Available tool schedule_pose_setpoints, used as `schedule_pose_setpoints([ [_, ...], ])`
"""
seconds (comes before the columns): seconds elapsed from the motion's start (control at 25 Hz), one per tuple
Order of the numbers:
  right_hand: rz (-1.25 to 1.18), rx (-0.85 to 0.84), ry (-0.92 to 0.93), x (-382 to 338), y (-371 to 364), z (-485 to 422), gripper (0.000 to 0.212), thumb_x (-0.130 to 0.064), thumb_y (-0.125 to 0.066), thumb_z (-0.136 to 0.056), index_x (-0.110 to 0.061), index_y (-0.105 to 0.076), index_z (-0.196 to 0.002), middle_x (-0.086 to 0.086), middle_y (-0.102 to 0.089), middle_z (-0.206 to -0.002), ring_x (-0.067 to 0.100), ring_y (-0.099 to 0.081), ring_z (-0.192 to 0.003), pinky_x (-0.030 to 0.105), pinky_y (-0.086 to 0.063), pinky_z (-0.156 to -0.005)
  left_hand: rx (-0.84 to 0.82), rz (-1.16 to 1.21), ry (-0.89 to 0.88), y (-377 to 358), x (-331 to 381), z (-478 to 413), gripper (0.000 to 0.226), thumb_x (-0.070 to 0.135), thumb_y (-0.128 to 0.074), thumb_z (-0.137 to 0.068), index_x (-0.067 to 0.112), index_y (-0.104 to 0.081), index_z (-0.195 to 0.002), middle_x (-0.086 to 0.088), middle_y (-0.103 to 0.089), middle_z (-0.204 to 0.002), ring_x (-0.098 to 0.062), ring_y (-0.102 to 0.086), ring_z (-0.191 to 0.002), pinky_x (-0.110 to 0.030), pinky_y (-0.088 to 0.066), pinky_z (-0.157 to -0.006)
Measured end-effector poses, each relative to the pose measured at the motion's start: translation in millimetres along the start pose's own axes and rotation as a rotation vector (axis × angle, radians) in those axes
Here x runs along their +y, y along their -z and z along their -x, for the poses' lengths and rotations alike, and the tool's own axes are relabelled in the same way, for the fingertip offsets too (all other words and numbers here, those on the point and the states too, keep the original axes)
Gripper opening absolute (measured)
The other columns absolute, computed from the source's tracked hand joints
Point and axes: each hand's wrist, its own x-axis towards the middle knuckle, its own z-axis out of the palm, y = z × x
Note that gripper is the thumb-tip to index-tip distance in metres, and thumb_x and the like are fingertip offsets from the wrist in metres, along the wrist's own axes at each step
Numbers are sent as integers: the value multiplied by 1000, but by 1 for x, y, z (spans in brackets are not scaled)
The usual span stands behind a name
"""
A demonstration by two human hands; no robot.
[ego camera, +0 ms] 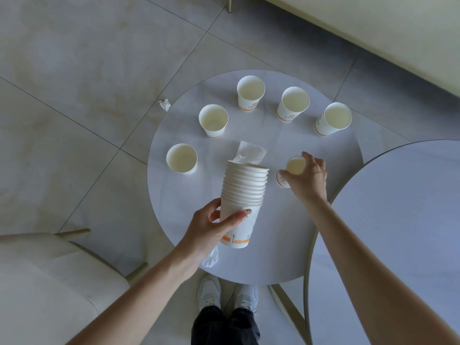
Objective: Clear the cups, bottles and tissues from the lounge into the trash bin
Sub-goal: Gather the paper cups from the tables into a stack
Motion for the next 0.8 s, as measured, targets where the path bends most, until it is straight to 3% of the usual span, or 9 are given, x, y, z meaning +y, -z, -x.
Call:
schedule_pose_setpoints([
  [0.08, -134, 29, -35, -15, 23, 5, 68, -41, -69, -80, -14, -47, -138, 11, -45, -138, 30, -44, -128, 40, -37, -106, -13, -7, -1, -1, 5, 6, 58, 58, -75, -51, 34, -68, -103, 12, -76, -98, -1, -70, -90, -17, -52, -75],
  [0.16, -323, 40, -15, -32, 51, 9, 58, -49, -66, -78, -10, -62, -121, 11, -58, -119, 28, -55, -112, 33, -42, -89, -26, -8, -13, -3, 13, 13, 62, 60, -73, -48, 35, -67, -104, 14, -76, -97, 0, -70, -90, -19, -51, -76],
  [0.28, -614, 51, 31, -66, 98, 26, 36, -47, -66, -79, -12, -69, -85, 1, -61, -85, 22, -58, -85, 35, -43, -80, -28, -14, -32, -3, 29, 29, 56, 55, -75, -52, 35, -65, -104, 18, -76, -92, 4, -69, -86, -9, -49, -66],
  [0.4, -830, -47, 86, -108, 145, 59, 27, -40, -64, -87, -18, -69, -71, -3, -62, -72, 14, -56, -75, 30, -43, -76, -56, -28, -60, -7, 54, 59, 50, 52, -76, -55, 36, -65, -101, 21, -75, -89, 6, -68, -83, -6, -49, -61],
  [0.52, -869, -197, 143, -136, 175, 87, 30, -43, -62, -86, -18, -72, -74, -1, -65, -76, 14, -58, -79, 32, -42, -83, -46, -8, -97, -15, 80, 88, 43, 41, -77, -61, 33, -65, -102, 15, -75, -90, 6, -68, -81, -7, -49, -61],
  [0.68, -738, -307, 222, -168, 208, 114, 38, -61, -70, -69, -26, -78, -83, 4, -73, -94, 26, -65, -98, 40, -46, -95, -55, -17, -169, -19, 116, 118, 40, 39, -76, -64, 36, -65, -102, 17, -75, -91, 2, -69, -85, -8, -49, -63],
  [0.8, -707, -390, 312, -194, 239, 131, 16, -41, -67, -80, -27, -75, -83, -6, -75, -92, 15, -67, -93, 29, -50, -84, -32, -38, -221, -19, 146, 137, 48, 48, -79, -61, 35, -66, -105, 15, -76, -95, 0, -70, -89, -10, -51, -67],
])
